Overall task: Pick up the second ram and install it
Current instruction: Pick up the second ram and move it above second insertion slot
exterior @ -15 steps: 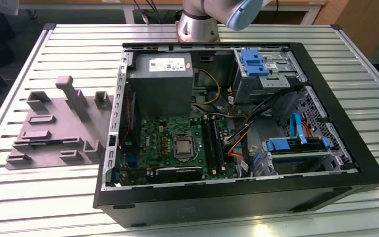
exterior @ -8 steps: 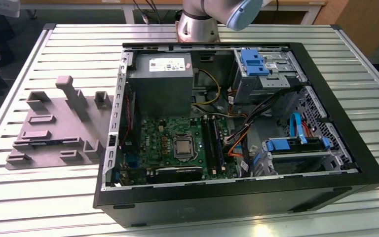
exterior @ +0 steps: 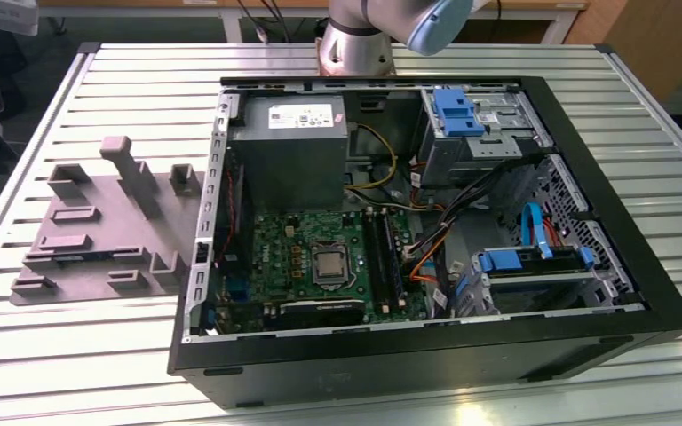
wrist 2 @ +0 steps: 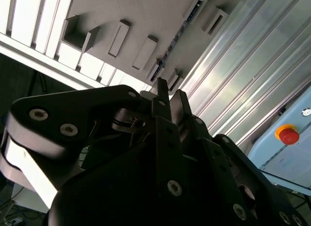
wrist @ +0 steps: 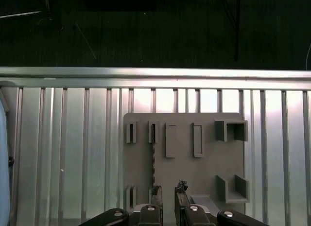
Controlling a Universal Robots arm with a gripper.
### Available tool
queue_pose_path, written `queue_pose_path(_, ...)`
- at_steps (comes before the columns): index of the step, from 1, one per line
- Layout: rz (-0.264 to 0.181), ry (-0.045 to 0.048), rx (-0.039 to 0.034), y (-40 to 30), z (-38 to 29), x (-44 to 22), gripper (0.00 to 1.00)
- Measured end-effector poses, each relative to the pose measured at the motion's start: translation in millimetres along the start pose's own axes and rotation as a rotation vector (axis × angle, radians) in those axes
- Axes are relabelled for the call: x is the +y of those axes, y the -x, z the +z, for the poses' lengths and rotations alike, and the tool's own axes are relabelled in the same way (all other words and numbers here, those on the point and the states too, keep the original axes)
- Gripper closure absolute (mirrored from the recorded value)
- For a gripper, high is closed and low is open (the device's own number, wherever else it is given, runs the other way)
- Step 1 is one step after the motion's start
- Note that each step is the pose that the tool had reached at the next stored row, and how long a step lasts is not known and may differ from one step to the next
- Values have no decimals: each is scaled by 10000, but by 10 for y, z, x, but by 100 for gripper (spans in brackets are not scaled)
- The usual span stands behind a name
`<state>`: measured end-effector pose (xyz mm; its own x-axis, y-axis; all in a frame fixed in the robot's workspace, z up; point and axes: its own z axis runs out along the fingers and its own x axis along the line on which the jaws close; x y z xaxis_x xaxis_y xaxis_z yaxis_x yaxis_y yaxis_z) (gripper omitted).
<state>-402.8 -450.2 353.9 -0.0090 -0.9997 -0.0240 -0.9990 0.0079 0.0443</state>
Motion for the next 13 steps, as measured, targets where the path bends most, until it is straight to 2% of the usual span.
queue_pose_path(4,0,0,0,-1,25,-1,74)
queue_pose_path(5,0,0,1,-1,30,-2,68)
queue_pose_path(6,0,0,0,-1,34,-2,68)
queue_pose_path(7,0,1,1,-1,35,-1,62)
queue_pose_path(13,0,0,0,-1,38,-2,62)
